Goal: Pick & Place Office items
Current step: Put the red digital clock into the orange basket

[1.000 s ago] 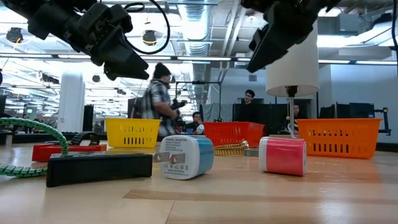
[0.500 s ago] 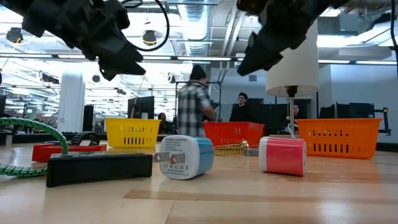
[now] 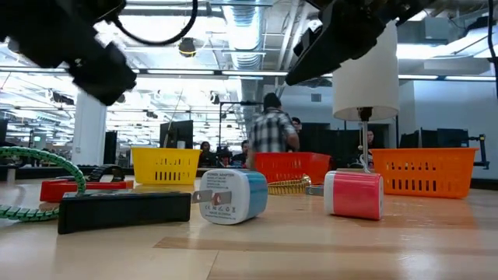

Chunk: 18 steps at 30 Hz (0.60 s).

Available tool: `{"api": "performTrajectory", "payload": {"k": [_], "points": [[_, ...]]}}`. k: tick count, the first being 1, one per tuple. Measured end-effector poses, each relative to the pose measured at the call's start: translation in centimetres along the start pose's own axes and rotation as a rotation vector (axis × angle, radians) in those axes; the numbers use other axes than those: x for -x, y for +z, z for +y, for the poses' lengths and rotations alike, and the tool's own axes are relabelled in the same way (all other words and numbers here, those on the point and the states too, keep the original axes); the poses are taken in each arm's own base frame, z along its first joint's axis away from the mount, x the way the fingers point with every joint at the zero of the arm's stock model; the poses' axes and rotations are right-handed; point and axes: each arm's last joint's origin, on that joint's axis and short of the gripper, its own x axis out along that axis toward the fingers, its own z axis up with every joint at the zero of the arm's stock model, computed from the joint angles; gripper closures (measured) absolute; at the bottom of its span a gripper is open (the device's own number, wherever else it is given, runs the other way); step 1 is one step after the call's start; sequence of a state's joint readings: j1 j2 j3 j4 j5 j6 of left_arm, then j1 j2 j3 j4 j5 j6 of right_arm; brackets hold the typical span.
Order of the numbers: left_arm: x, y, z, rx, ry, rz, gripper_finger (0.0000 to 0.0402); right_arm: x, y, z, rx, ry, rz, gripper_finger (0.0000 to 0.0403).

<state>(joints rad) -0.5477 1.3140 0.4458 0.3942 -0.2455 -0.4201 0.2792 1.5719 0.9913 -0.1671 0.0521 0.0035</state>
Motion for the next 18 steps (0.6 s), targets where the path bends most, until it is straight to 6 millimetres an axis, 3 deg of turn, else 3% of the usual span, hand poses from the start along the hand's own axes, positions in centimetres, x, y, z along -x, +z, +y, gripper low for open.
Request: {"api": "performTrajectory", "payload": {"k": [6, 11, 18], "points": [[-1.7, -2.5, 0.1, -0.071, 0.042, 0.117, 0.0215, 0.0, 0.1, -0.7, 0.038, -0.014, -0.010, 0.0300], [-2.2, -2.8, 0.7, -0.064, 0.090, 0.128, 0.0209, 0.0, 0.1, -1.0, 0.037, -0.021, -0.009, 0.0296], [-2.2, -2.9, 0.9, -0.075, 0.154, 0.112, 0.0161, 0.0, 0.2, -1.0, 0.018, -0.020, -0.023, 0.0240]]}}
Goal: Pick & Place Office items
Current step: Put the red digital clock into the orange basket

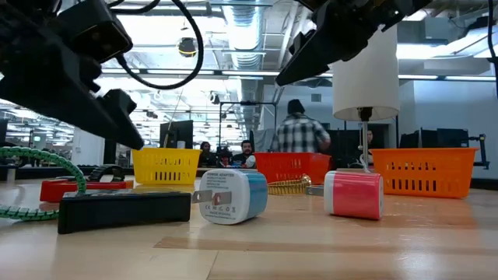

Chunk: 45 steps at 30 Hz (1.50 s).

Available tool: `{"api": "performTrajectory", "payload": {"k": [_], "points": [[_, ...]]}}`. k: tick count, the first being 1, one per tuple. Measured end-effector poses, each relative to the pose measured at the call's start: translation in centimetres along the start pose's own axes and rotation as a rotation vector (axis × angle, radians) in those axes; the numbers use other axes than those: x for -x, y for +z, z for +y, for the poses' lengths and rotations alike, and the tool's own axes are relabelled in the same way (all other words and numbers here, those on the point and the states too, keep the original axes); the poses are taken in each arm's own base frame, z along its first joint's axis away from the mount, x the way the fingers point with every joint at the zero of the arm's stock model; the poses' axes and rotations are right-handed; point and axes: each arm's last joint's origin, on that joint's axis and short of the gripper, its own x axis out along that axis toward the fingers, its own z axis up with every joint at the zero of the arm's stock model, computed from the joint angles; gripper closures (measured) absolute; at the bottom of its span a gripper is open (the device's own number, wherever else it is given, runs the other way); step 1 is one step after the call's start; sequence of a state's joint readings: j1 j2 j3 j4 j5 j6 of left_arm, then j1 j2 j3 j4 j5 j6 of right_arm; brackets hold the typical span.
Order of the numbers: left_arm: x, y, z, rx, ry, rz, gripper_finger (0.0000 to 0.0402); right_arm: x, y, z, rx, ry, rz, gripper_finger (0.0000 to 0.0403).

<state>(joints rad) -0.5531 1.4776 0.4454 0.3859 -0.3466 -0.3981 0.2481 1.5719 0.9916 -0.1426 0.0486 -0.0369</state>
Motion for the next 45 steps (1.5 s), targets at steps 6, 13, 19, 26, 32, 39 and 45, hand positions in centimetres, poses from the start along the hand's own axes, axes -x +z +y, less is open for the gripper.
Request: {"api": "performTrajectory", "payload": {"k": [6, 13, 19, 26, 32, 39, 45], "points": [[-0.9, -1.5, -0.2, -0.036, 0.016, 0.069, 0.0130, 0.0, 0.3, 0.0, -0.012, -0.002, -0.027, 0.0179], [-1.9, -2.9, 0.1, -0.064, 0.075, 0.118, 0.0130, 0.0, 0.2, 0.0, -0.012, -0.004, -0.026, 0.0162], [-2.3, -3.2, 0.1, -0.069, 0.091, 0.122, 0.0152, 0.0, 0.2, -0.1, -0.013, -0.006, -0.026, 0.0168], [-2.1, -3.0, 0.2, -0.063, 0.087, 0.124, 0.0224, 0.0, 0.7, -0.3, -0.006, -0.013, -0.075, 0.0170], [-1.7, -2.0, 0.7, 0.019, 0.080, 0.099, 0.0257, 0.1, 1.3, -0.3, 0.139, -0.024, -0.137, 0.0170], [-0.5, 0.5, 1.6, 0.091, 0.082, -0.016, 0.0231, -0.8, 1.5, -0.2, 0.277, -0.039, -0.172, 0.0170], [0.9, 3.1, 2.7, 0.170, 0.054, -0.141, 0.0250, -3.9, 1.3, 0.9, 0.498, -0.052, -0.226, 0.0170]]}}
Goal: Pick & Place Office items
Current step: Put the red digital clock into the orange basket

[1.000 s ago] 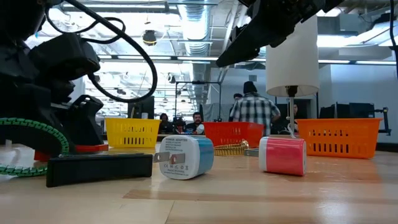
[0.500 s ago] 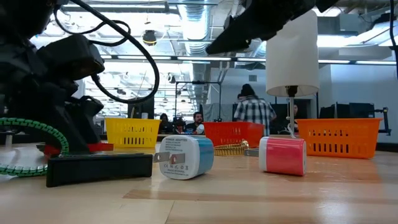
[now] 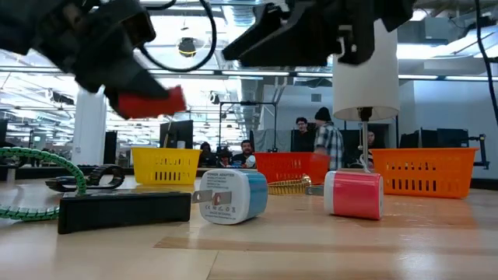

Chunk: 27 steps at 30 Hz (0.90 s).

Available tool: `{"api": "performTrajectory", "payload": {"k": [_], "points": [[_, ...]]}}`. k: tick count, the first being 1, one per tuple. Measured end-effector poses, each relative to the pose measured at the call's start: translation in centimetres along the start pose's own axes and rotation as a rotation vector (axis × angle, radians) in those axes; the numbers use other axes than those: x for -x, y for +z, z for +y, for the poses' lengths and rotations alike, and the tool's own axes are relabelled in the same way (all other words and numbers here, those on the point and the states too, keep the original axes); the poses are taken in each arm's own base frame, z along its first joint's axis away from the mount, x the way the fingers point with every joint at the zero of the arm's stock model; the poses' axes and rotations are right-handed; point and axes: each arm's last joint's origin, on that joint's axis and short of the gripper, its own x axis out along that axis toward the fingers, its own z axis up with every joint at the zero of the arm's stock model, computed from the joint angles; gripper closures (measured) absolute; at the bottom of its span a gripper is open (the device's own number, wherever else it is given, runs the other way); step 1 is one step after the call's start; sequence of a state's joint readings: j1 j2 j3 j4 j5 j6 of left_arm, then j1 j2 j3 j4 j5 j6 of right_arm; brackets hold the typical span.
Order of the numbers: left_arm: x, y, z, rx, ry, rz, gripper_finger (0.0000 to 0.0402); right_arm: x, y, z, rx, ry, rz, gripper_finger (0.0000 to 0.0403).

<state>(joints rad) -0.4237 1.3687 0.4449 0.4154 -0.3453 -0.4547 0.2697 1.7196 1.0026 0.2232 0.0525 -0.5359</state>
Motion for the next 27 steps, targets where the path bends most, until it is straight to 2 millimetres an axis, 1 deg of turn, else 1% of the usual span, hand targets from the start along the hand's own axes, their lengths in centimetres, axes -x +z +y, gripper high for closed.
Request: {"api": "performTrajectory", "payload": {"k": [2, 4, 6, 11, 16, 20, 22, 27], "points": [[0.4, 0.8, 0.3, 0.042, -0.015, -0.022, 0.0250, -0.7, 0.1, 0.4, 0.041, 0.014, 0.008, 0.0170], [0.6, 1.4, 0.6, 0.084, -0.044, -0.034, 0.0243, -1.4, 0.8, 0.3, 0.085, 0.004, -0.015, 0.0170], [0.8, 1.8, 0.7, 0.104, -0.076, -0.045, 0.0236, -2.1, 1.1, 0.2, 0.133, -0.027, 0.007, 0.0170], [1.0, 2.3, 0.9, 0.173, -0.116, -0.052, 0.0240, -4.0, 1.5, -0.2, 0.228, -0.097, 0.062, 0.0170], [1.0, 2.3, 0.9, 0.196, -0.120, -0.053, 0.0245, -5.3, 2.1, -0.5, 0.280, -0.124, 0.050, 0.0170], [1.0, 2.6, 0.7, 0.200, -0.134, -0.082, 0.0236, -5.5, 3.0, -1.0, 0.285, -0.141, 0.021, 0.0170], [1.0, 2.8, 0.7, 0.203, -0.141, -0.095, 0.0236, -5.5, 3.0, -1.1, 0.283, -0.148, 0.012, 0.0172], [1.1, 3.2, 0.5, 0.214, -0.165, -0.138, 0.0244, -5.5, 2.9, -1.4, 0.297, -0.160, 0.009, 0.0196]]}}
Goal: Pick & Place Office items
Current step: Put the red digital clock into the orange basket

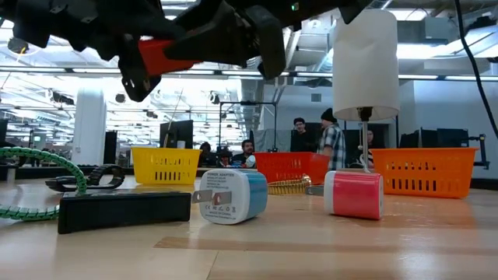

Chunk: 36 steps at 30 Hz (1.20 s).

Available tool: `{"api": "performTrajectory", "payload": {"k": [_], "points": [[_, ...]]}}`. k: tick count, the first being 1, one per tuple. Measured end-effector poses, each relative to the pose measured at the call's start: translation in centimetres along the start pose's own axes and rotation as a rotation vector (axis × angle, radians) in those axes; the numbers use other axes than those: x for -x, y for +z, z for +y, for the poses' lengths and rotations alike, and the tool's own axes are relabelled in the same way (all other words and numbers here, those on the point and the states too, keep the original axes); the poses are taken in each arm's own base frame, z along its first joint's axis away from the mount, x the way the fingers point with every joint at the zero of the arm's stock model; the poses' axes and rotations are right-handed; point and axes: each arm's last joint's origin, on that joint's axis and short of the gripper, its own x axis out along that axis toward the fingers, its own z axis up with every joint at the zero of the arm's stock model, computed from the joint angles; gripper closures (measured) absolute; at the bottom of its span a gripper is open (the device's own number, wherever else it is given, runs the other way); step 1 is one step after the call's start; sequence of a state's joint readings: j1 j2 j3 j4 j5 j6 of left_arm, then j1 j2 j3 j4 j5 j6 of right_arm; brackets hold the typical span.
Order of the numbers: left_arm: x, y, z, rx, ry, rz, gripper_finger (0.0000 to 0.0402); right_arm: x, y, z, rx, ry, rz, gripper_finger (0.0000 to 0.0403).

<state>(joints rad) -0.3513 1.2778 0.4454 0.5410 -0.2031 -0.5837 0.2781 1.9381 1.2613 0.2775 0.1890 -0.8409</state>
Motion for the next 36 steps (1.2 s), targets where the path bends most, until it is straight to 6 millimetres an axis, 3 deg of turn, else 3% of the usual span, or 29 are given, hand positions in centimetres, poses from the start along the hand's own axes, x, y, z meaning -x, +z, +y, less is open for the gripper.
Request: {"api": "performTrajectory", "payload": {"k": [23, 36], "points": [[0.03, 0.49, -0.44, -0.012, -0.060, -0.040, 0.0235, -0.03, 0.05, -0.31, -0.024, -0.019, -0.021, 0.0340], [0.02, 0.51, -0.43, -0.015, -0.058, -0.044, 0.0206, 0.02, -0.07, 0.24, -0.042, 0.021, 0.009, 0.0350]]}}
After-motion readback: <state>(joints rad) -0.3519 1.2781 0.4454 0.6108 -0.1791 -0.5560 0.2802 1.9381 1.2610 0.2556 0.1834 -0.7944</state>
